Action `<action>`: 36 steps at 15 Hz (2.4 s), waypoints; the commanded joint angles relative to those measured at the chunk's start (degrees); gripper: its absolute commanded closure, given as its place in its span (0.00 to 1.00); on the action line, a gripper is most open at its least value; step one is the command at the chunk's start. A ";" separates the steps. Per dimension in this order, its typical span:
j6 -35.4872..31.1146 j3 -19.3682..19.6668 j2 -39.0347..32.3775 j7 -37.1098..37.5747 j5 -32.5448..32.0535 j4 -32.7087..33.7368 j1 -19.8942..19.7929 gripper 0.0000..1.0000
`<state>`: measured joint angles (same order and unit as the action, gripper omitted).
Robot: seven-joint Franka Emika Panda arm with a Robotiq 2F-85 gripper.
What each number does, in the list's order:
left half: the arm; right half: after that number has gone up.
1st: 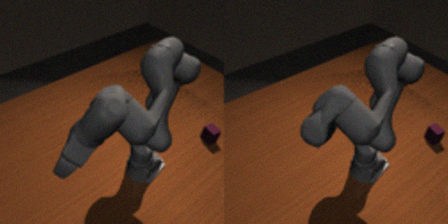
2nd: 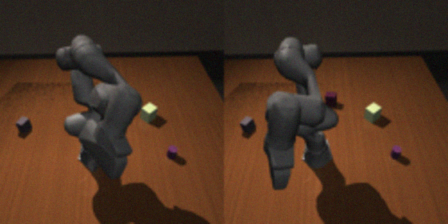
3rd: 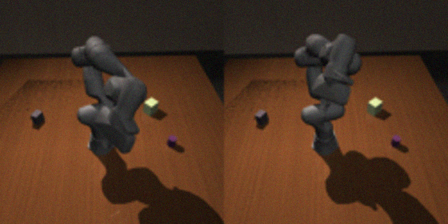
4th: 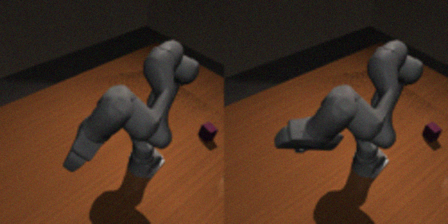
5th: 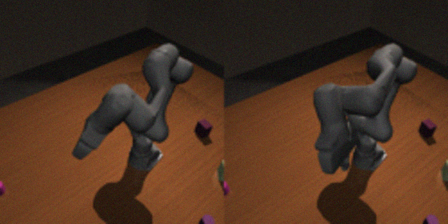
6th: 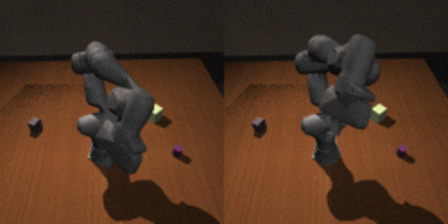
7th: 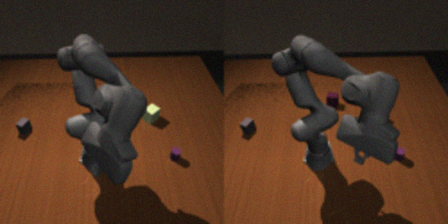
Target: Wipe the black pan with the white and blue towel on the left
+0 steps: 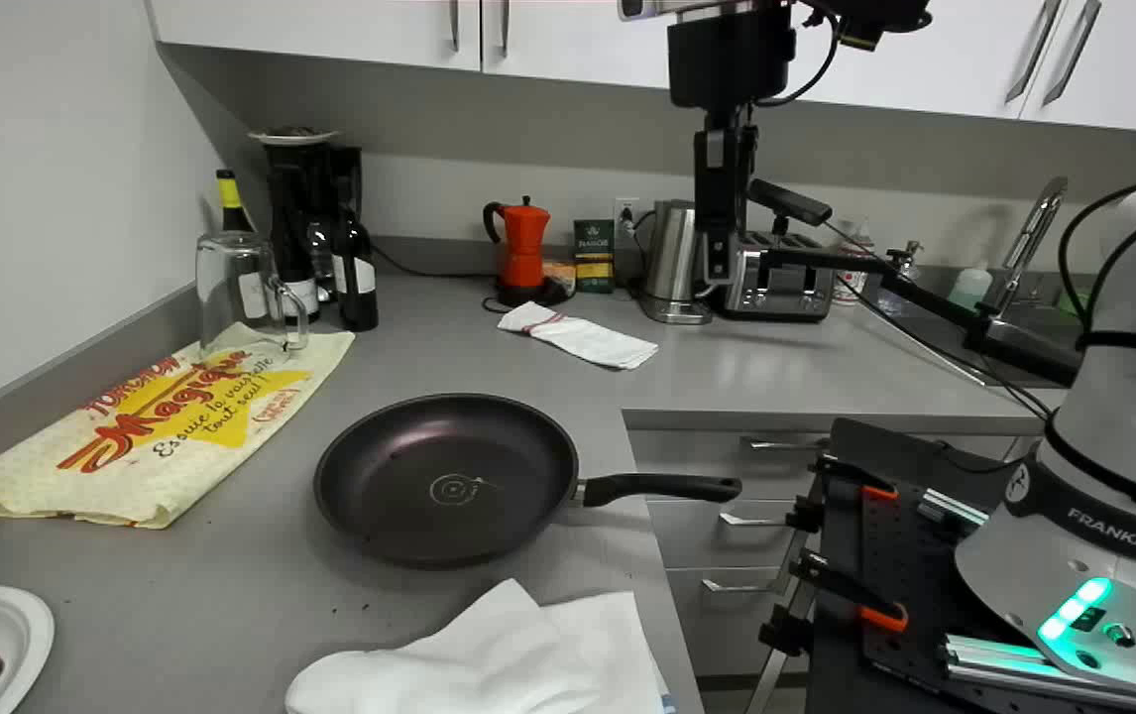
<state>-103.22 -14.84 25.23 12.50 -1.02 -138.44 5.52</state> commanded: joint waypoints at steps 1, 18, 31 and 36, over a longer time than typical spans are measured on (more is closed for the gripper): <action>0.08 0.98 -0.15 0.39 -0.40 0.09 1.11 0.00; -22.92 1.70 -28.79 -4.51 3.93 10.95 4.19 0.00; -26.45 -1.43 -52.33 -5.65 8.71 28.41 12.08 0.00; -31.18 0.50 -56.77 -3.12 5.33 28.72 15.41 0.00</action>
<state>-132.24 -16.01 -28.55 7.48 6.33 -111.32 18.79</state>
